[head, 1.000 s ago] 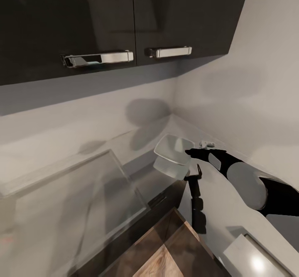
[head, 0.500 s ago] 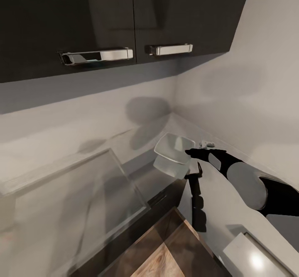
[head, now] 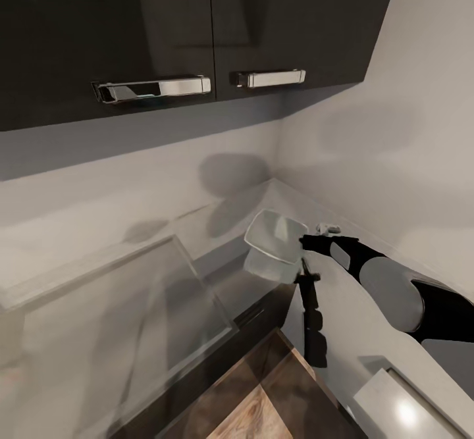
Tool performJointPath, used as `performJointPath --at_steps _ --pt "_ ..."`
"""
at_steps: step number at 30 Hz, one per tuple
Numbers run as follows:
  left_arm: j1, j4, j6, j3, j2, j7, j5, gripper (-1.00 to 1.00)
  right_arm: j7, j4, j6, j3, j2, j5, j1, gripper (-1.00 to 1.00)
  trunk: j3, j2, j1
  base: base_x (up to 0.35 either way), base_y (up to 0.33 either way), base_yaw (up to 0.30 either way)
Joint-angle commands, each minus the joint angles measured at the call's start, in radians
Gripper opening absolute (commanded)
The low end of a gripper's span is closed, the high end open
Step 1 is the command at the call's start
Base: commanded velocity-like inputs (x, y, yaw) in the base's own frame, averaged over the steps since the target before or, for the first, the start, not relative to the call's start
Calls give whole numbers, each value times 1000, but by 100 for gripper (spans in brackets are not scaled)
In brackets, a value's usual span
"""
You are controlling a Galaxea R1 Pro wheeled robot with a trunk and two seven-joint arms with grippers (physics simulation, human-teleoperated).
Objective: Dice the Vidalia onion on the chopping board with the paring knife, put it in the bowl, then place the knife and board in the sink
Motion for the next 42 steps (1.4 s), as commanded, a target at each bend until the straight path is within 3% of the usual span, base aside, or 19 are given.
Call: performJointPath --at_steps 1,16,42 --pt "-1 1 -4 -9 0 3 10 100 4 0 6 3 0 8 0 -100 -2 -2 1 0 0 0" --pt "-1 1 -4 -9 0 3 10 100 3 0 3 4 2 8 0 -100 -1 -2 1 0 0 0" --pt "-1 1 -4 -9 0 3 10 100 4 0 3 5 7 6 0 -100 31 -2 1 0 0 0"
